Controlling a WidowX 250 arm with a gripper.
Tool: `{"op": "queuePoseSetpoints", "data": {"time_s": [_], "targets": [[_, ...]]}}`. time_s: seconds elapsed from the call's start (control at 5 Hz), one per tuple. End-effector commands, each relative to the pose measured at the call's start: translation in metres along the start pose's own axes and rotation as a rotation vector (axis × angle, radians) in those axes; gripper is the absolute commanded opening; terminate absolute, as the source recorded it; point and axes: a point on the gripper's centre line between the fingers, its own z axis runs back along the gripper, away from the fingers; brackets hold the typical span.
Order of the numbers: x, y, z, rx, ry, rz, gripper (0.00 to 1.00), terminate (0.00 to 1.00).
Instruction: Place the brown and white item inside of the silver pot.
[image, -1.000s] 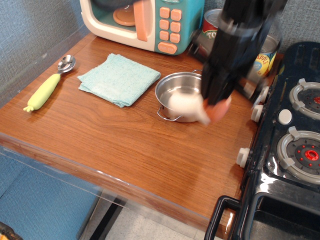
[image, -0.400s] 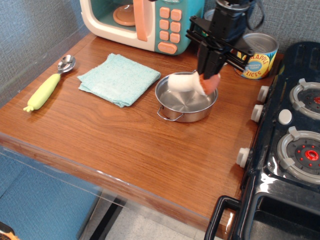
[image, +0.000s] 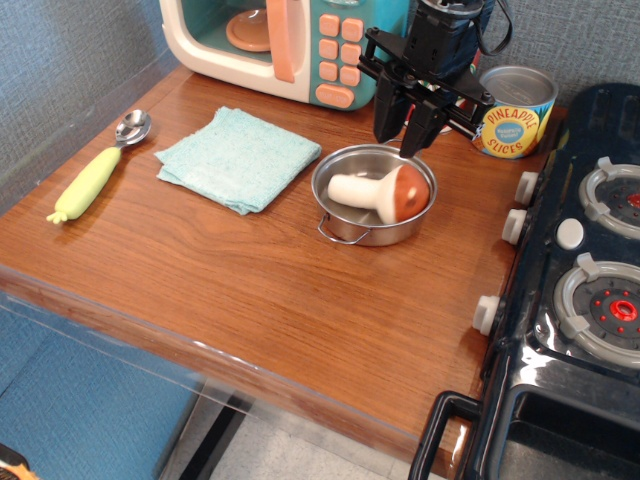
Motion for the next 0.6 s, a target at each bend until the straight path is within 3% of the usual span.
{"op": "queuePoseSetpoints", "data": {"time_s": [0.0,0.2,0.4], "targets": [[-0.0139,0.0099,0.0312,-0.034,-0.083,-0.010,1.00,0.00],[-0.0139,0.0099,0.0312,-0.034,-0.083,-0.010,1.00,0.00],[-0.0139,0.0099,0.0312,-0.034,-0.083,-0.010,1.00,1.00]]}}
